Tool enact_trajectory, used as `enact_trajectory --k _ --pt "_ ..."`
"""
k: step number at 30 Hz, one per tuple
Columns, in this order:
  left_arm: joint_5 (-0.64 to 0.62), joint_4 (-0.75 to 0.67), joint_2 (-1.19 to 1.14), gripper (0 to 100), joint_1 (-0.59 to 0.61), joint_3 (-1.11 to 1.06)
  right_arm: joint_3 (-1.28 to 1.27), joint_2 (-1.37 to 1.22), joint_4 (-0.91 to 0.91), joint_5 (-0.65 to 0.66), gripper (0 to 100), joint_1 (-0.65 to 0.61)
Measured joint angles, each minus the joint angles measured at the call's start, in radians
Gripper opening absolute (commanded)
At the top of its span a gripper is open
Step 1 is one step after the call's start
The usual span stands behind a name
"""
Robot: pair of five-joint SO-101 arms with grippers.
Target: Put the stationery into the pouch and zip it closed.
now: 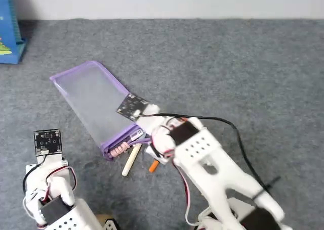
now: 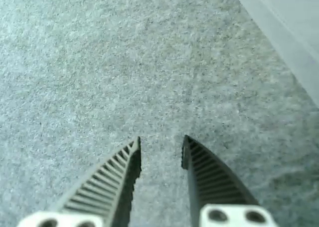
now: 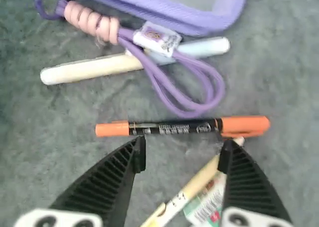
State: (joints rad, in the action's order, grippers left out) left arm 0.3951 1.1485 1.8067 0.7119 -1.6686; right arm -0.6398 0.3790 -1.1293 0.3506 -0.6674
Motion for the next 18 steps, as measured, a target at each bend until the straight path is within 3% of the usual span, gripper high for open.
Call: enact_trajectory --k 10,18 --pt "0.005 0.0 0.0 14 0.0 -0.012 0.018 -0.264 0.16 0.029 26.0 -0.064" --pt "0.005 0.0 0.0 14 0.0 -0.015 0.018 -0.373 0.287 0.04 22.1 -0.038"
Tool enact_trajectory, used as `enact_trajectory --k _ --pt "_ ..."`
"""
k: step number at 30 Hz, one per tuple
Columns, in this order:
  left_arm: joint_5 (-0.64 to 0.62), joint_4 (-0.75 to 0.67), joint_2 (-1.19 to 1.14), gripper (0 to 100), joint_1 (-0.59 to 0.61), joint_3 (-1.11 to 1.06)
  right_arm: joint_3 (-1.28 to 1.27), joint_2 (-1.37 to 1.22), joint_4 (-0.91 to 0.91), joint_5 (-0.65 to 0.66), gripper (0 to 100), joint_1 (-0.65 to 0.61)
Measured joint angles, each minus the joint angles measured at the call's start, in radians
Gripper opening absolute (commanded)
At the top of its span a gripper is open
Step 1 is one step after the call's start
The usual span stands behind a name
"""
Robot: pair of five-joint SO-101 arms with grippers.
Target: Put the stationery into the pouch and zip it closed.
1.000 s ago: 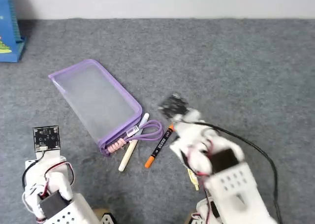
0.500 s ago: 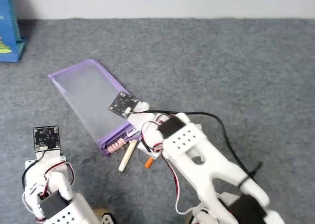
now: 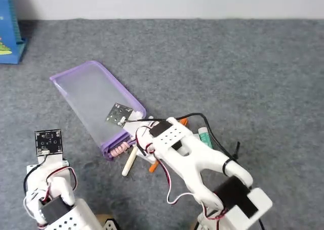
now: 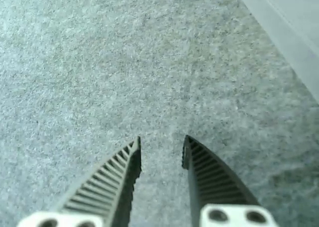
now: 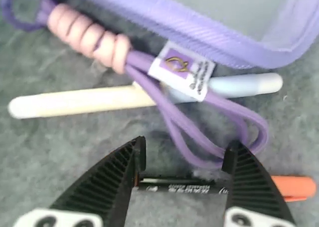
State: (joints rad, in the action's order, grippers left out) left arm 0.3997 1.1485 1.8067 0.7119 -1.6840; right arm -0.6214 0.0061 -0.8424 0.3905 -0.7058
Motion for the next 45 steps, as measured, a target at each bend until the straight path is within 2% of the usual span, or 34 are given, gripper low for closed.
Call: enact_trajectory --k 6,7,12,21,32,37,45 --pt "0.0 0.0 0.0 14 0.0 -0.008 0.0 -0.032 0.06 0.0 1.3 0.021" --pt "0.0 0.0 0.0 14 0.0 -0.008 0.0 -0.032 0.061 0.0 0.4 0.023" --pt "0.0 0.0 0.0 14 0.0 -0.008 0.04 -0.032 0.04 0.0 0.9 0.089" --pt "0.0 0.0 0.0 14 0.0 -0.008 0.153 0.04 -0.161 0.002 0.9 0.281" --pt "0.0 0.0 0.0 14 -0.002 -0.008 0.155 0.192 -0.423 0.137 1.0 0.428" --pt "0.0 0.0 0.0 14 -0.002 -0.008 0.155 0.239 -0.493 0.146 3.2 0.505" --pt "0.0 0.0 0.0 14 -0.002 -0.008 0.155 0.361 -0.664 0.147 26.3 0.519"
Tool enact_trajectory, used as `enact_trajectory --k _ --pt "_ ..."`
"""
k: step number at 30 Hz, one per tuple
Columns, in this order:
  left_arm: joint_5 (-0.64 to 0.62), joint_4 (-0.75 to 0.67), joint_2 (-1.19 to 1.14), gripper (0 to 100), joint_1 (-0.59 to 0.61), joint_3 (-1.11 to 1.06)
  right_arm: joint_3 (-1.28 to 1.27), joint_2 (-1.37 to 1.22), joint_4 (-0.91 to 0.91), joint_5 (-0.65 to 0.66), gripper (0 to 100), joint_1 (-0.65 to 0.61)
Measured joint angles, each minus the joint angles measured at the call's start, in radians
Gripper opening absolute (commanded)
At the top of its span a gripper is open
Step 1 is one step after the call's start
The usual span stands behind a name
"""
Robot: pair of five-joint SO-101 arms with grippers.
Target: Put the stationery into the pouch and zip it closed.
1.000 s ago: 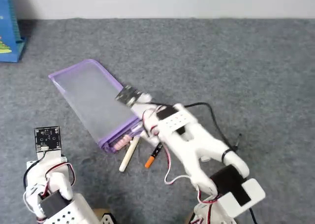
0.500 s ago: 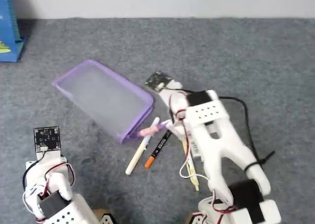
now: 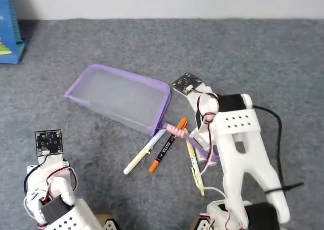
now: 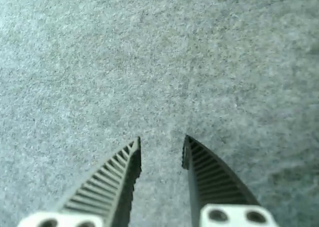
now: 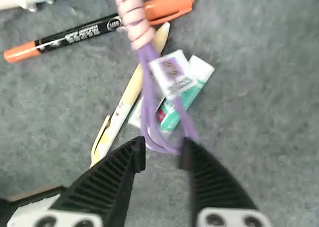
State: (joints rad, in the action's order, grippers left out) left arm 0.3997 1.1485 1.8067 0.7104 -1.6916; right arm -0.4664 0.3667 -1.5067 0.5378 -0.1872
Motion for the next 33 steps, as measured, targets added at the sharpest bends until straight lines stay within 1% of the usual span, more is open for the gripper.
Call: enact_trajectory --k 5,9,12,14,18,22,29,33 --pt "0.0 0.0 0.0 14 0.0 0.0 0.0 0.107 -0.012 0.0 27.0 -0.014" --pt "0.0 0.0 0.0 14 0.0 0.0 0.0 0.107 0.015 0.0 27.0 -0.126" --pt "0.0 0.0 0.0 14 0.0 0.0 0.0 0.031 0.083 0.0 27.0 -0.203" --pt "0.0 0.0 0.0 14 0.0 0.0 0.0 -0.038 0.137 0.0 27.0 -0.232" --pt "0.0 0.0 0.0 14 0.0 0.0 0.0 -0.181 0.233 0.0 27.0 -0.245" --pt "0.0 0.0 0.0 14 0.0 0.0 0.0 -0.279 0.288 0.0 27.0 -0.252" --pt "0.0 0.0 0.0 14 0.0 0.0 0.0 -0.302 0.339 -0.002 27.0 -0.322" --pt "0.0 0.0 0.0 14 0.0 0.0 0.0 -0.308 0.362 -0.002 27.0 -0.322"
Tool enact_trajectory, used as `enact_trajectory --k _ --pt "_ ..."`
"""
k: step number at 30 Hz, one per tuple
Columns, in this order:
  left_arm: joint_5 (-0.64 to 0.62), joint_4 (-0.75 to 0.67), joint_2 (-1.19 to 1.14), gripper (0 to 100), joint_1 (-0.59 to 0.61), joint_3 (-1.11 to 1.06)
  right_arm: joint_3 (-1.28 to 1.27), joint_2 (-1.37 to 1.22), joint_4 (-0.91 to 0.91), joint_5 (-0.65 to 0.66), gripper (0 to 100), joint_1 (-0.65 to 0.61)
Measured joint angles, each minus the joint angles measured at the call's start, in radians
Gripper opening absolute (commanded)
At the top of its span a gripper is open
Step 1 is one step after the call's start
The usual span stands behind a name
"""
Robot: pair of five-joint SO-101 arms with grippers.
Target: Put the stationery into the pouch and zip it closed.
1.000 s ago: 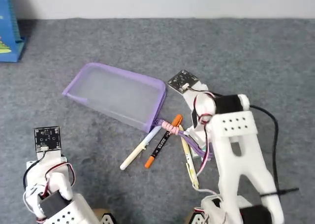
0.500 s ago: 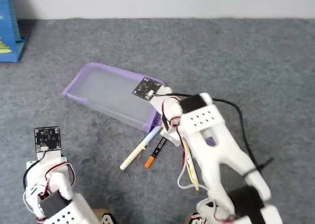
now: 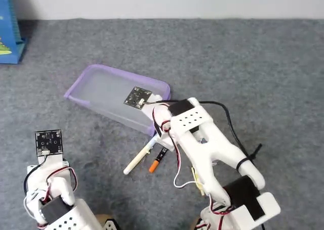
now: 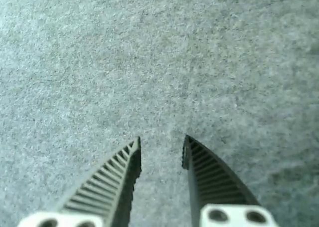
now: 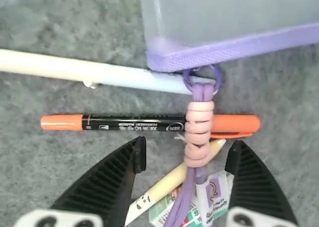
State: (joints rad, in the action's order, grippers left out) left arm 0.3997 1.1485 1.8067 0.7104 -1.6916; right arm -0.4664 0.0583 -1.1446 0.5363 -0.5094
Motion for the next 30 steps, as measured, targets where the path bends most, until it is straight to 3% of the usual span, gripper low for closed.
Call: enact_trajectory --k 9,16,30 --pt "0.0 0.0 0.0 14 0.0 0.0 0.002 -0.086 0.095 0.0 26.7 0.014" --pt "0.0 0.0 0.0 14 0.0 0.0 0.071 -0.189 0.121 0.0 15.0 0.029" --pt "0.0 0.0 0.0 14 0.0 0.0 0.101 -0.196 0.112 0.0 12.8 0.089"
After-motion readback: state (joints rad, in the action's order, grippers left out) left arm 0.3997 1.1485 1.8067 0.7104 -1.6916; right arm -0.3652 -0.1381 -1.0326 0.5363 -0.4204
